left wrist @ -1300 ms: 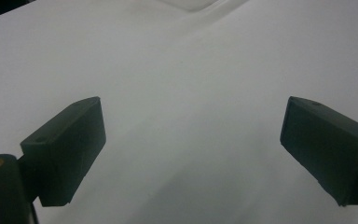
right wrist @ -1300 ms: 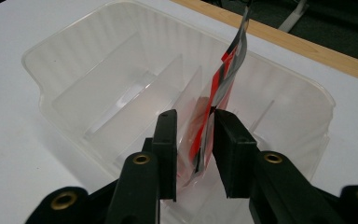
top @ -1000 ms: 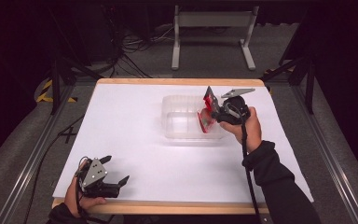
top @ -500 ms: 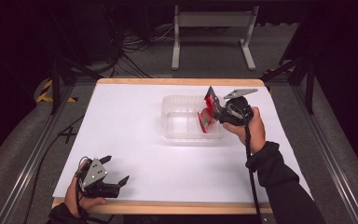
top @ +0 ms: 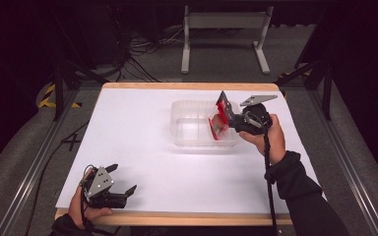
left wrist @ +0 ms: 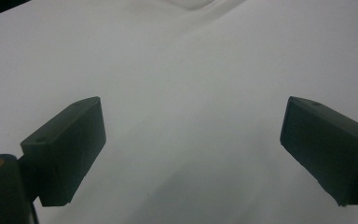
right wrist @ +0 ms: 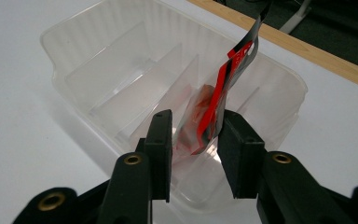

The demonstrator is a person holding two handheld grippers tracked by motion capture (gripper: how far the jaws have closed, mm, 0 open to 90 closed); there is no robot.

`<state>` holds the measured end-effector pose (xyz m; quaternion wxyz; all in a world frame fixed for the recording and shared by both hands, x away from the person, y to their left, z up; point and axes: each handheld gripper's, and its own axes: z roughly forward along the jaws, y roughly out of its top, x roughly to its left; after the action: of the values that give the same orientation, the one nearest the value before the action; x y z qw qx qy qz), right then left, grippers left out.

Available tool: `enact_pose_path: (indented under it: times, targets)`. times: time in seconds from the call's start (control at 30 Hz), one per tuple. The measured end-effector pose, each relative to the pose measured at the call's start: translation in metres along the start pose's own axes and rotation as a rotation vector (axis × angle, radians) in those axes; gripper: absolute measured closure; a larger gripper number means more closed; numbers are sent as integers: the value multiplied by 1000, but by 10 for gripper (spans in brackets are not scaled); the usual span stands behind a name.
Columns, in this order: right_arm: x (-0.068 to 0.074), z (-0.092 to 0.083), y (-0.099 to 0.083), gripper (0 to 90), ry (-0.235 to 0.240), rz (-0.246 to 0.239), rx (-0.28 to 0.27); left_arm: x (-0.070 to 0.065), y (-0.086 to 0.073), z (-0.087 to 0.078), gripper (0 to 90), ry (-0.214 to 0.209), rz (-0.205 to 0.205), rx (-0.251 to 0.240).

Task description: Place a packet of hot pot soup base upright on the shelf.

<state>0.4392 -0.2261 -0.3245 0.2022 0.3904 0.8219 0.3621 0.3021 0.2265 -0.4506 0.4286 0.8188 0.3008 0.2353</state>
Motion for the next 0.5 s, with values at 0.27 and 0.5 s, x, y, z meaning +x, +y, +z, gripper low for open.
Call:
enact_pose_path:
  times: [0.27,0.5]
  targets:
    - [2,-7,-1,682,1,-18,-3,0,0,0,75,0,2,-1]
    - [3,-9,-2,688,5,-30,-1,0,0,0,75,1,0,-1]
